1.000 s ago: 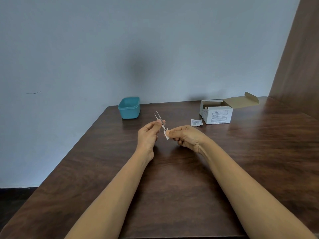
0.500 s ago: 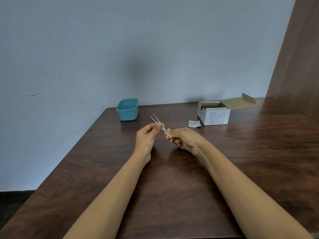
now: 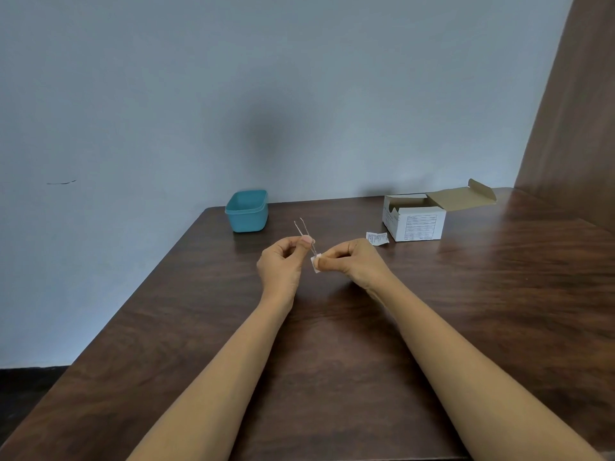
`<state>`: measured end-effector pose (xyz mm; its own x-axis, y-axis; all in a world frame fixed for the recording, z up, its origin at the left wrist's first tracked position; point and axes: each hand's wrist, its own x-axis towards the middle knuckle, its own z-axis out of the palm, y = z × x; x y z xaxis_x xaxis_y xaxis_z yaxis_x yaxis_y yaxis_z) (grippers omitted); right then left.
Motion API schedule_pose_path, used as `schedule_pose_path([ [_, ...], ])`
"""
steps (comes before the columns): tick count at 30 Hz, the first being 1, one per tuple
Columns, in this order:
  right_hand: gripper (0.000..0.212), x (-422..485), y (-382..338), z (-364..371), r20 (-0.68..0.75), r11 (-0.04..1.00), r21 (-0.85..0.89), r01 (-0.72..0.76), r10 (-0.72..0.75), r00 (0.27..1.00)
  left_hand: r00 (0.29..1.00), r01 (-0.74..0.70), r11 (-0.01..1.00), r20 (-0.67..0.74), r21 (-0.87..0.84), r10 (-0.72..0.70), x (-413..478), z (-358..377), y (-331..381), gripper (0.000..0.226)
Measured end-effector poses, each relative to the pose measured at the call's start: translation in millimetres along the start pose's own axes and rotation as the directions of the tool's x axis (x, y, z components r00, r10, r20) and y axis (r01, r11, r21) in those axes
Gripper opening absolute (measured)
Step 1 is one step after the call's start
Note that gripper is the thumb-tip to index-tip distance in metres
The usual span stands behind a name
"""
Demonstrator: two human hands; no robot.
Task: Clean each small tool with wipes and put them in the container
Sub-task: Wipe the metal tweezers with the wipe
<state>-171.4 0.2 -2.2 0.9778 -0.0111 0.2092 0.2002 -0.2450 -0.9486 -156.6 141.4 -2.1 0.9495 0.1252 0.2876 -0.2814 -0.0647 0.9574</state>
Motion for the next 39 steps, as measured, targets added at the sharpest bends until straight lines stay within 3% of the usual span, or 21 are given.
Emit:
schedule_pose_path([
  [5,0.004,0.3,3.9,3.5,-0.073,0.997,-0.010,0.081,-0.082,0.994,0.994,-0.068,0.992,0.090,0.104,0.058,-2.7,0.9,0.1,0.010],
  [9,0.004,-0.5,0.4,4.8,-0.107,0.995,0.077,0.064,-0.056,0.993,0.991,-0.073,0.994,0.119,0.080,0.063,-4.4,0.8,1.9,0.013],
  [17,0.009,4.4,-8.2,0.7,-0.192,0.890,0.429,-0.155,0.258,0.947,0.984,-0.028,0.983,0.178,0.183,-0.005,-9.7,7.5,0.8,0.025],
  [24,0.013,4.9,-7.7,3.1,-0.139,0.824,0.531,-0.197,0.314,0.939,0.918,0.181,0.983,0.362,-0.015,-0.163,-14.6,9.9,8.0,0.017],
  [32,0.006,2.9,-12.3,0.6,-0.116,0.756,0.625,-0.195,0.337,0.934,0.811,0.452,0.875,0.489,-0.172,-0.323,-12.6,8.3,17.8,0.010],
  [39,0.010,3.9,-14.5,-9.2,-0.139,0.729,0.663,-0.171,0.345,0.928,0.773,0.501,0.844,0.536,-0.190,-0.338,-13.2,7.8,20.4,0.011],
])
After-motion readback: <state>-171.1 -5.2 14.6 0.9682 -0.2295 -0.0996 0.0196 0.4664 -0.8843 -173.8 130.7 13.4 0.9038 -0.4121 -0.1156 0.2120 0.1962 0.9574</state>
